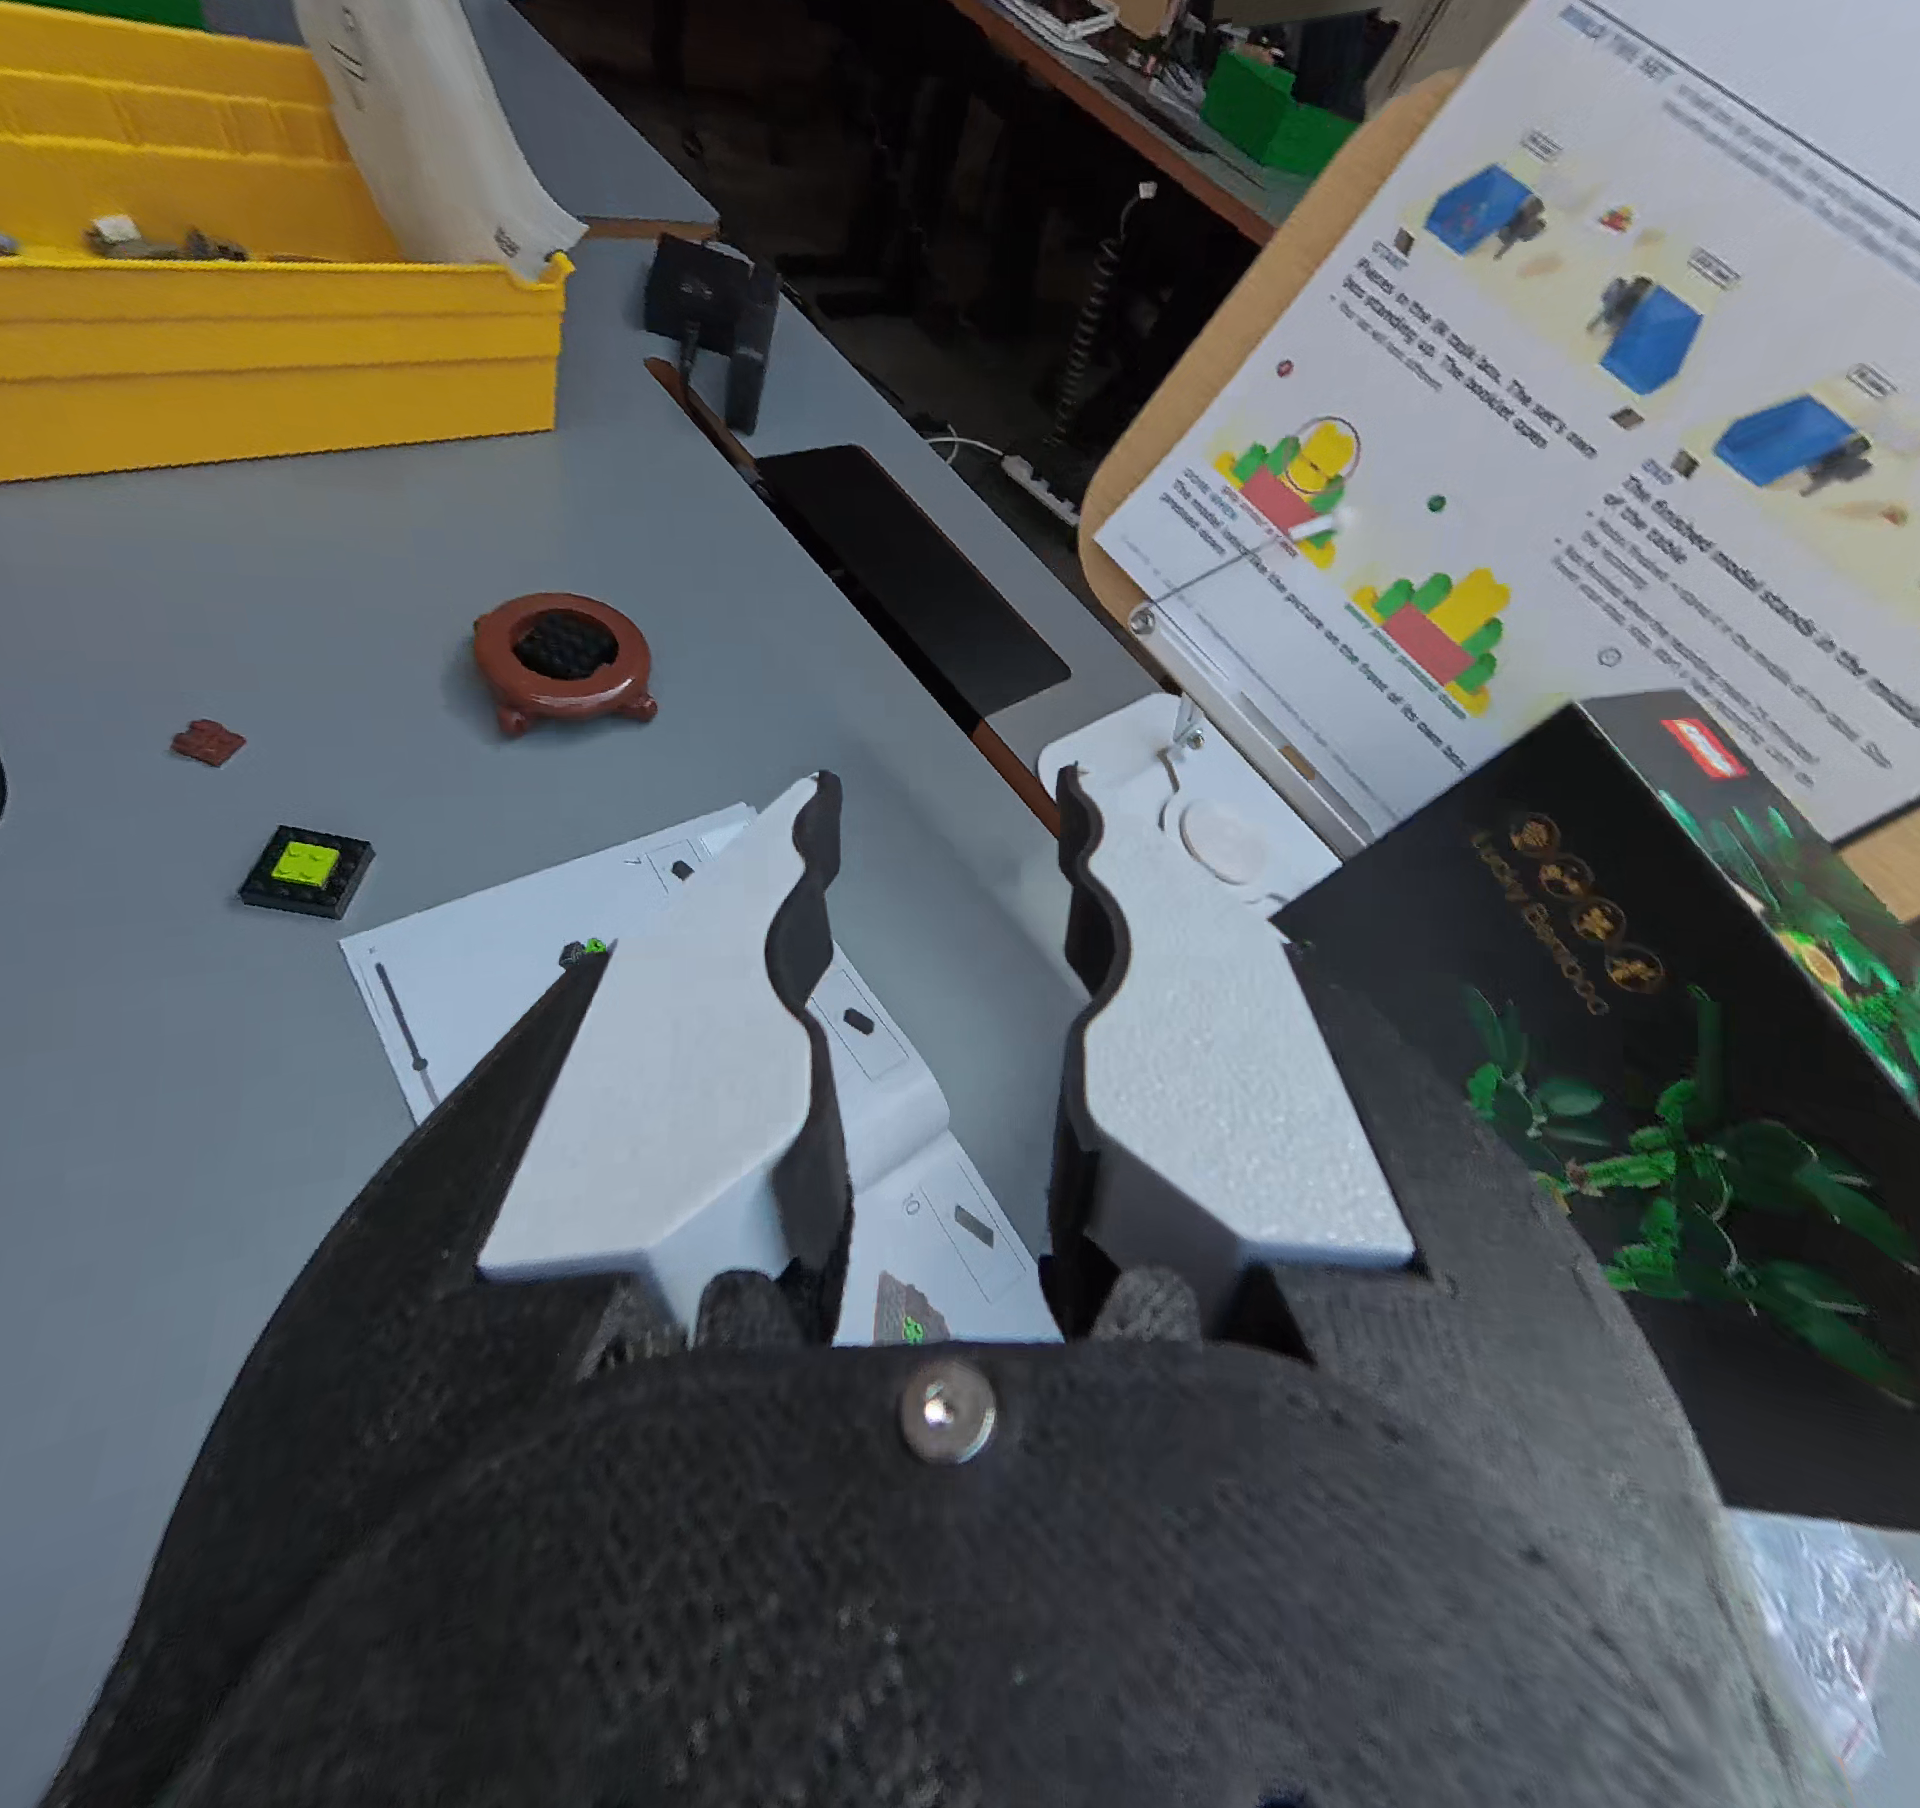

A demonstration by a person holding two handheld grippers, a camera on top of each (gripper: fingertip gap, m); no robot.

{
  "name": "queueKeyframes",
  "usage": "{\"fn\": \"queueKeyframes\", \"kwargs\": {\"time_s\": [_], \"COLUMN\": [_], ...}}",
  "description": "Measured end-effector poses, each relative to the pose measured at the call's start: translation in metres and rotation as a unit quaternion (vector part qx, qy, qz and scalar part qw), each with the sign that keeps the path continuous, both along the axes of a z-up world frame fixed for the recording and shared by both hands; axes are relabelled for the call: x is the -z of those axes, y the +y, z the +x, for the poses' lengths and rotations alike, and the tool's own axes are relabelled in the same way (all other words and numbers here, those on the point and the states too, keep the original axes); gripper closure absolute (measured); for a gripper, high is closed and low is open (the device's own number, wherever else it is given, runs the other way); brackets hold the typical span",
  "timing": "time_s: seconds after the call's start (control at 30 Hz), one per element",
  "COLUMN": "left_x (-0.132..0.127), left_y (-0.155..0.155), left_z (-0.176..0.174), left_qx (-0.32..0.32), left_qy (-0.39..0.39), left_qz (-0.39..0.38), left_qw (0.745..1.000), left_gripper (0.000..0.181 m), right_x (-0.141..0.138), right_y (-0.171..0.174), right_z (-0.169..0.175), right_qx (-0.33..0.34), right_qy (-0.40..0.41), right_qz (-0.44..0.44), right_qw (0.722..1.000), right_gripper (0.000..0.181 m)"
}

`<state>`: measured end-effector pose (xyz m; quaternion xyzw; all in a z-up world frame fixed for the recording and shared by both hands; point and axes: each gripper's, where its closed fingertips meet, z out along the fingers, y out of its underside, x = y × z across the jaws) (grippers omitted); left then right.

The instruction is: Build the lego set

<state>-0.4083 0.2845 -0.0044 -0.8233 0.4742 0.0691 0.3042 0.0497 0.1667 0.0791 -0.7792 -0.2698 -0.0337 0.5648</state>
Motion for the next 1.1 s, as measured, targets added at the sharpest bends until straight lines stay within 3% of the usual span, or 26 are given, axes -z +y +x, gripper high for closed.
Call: {"fn": "queueKeyframes", "kwargs": {"time_s": [0.17, 0.3, 0.4, 0.53, 0.63, 0.77, 0.9, 1.1], "left_x": [0.065, 0.089, 0.101, 0.099, 0.095, 0.103, 0.123, 0.131], "left_y": [-0.002, -0.012, 0.003, 0.043, 0.065, 0.068, 0.069, 0.071], "left_z": [-0.041, -0.028, -0.04, -0.066, -0.061, -0.035, -0.011, -0.003], "left_qx": [0.0, 0.021, 0.003, -0.071, -0.062, 0.015, 0.13, 0.175], "left_qy": [0.066, 0.033, 0.058, 0.058, 0.025, 0.016, 0.041, 0.052], "left_qz": [-0.157, -0.283, -0.285, -0.228, -0.191, -0.192, -0.17, -0.152], "left_qw": [0.985, 0.958, 0.957, 0.969, 0.979, 0.981, 0.976, 0.971], "left_gripper": [0.162, 0.167, 0.16, 0.157, 0.156, 0.162, 0.166, 0.165], "right_x": [0.016, 0.017, 0.013, 0.004, -0.008, -0.015, -0.002, 0.004], "right_y": [0.01, 0.019, 0.026, 0.04, 0.052, 0.064, 0.059, 0.048], "right_z": [-0.049, -0.08, -0.1, -0.125, -0.144, -0.16, -0.167, -0.16], "right_qx": [-0.029, -0.048, -0.062, -0.08, -0.099, -0.112, -0.13, -0.144], "right_qy": [-0.05, -0.042, -0.044, -0.04, -0.023, -0.018, -0.04, -0.028], "right_qz": [-0.017, -0.019, -0.013, -0.001, 0.013, 0.027, 0.012, 0.0], "right_qw": [0.998, 0.998, 0.997, 0.996, 0.995, 0.993, 0.991, 0.989], "right_gripper": [0.139, 0.139, 0.139, 0.139, 0.139, 0.139, 0.139, 0.139]}}
